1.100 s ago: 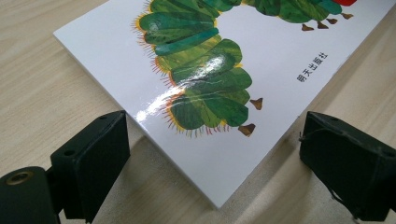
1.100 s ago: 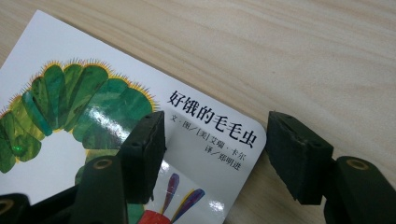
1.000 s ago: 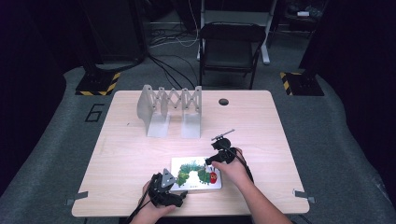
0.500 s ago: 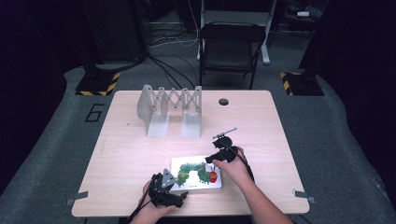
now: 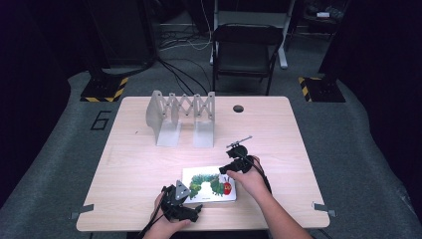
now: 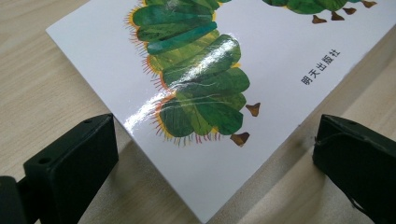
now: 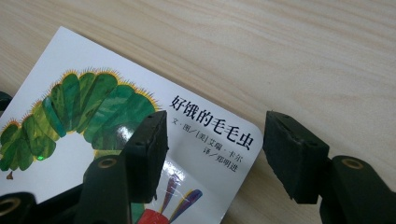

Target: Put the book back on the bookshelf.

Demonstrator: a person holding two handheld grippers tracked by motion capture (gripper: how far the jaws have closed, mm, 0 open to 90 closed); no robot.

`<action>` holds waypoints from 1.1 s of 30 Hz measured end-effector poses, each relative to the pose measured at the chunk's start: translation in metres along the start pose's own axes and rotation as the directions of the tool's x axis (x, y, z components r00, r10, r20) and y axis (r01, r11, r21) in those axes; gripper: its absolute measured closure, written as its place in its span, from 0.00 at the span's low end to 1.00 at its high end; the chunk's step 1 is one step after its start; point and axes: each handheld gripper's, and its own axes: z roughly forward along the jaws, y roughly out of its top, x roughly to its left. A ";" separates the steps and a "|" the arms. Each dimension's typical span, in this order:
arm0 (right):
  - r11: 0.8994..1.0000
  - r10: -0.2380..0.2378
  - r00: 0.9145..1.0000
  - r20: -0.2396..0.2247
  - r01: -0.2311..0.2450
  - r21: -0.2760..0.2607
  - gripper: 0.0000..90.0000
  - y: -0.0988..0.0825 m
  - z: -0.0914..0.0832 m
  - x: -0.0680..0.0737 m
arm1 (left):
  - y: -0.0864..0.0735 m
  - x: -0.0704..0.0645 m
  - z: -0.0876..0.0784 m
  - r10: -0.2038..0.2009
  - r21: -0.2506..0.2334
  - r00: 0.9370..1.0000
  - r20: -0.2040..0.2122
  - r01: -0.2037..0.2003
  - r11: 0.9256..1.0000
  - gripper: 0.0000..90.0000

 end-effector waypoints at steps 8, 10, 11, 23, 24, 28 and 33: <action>1.000 -0.002 1.000 -0.008 0.002 -0.006 0.45 0.000 -0.005 0.003 | 0.002 -0.004 0.001 -0.038 0.000 0.998 -0.043 0.038 0.999 0.00; 1.000 0.002 1.000 -0.005 -0.002 -0.004 0.45 0.000 -0.006 0.004 | 0.002 -0.006 0.002 -0.048 -0.001 0.997 -0.058 0.048 0.999 0.00; 1.000 -0.004 1.000 -0.002 0.004 -0.004 0.45 0.000 -0.006 0.004 | 0.003 -0.007 0.002 -0.056 0.004 0.997 -0.061 0.057 0.998 0.00; 1.000 -0.023 1.000 0.012 0.023 -0.011 0.48 0.001 -0.012 0.008 | 0.006 -0.010 0.003 -0.088 0.019 0.992 -0.089 0.090 0.996 0.00; 1.000 -0.026 1.000 0.016 0.027 -0.014 0.48 0.002 -0.013 0.008 | 0.006 -0.010 0.003 -0.090 0.018 0.992 -0.089 0.092 0.996 0.00; 1.000 -0.022 1.000 -0.002 0.022 -0.011 0.48 0.001 -0.012 0.007 | 0.002 -0.010 0.002 -0.090 -0.005 0.992 -0.090 0.089 0.996 0.00; 1.000 0.017 0.999 -0.035 -0.016 0.016 0.49 -0.002 -0.008 0.003 | -0.002 -0.011 0.001 -0.107 -0.031 0.989 -0.099 0.105 0.994 0.00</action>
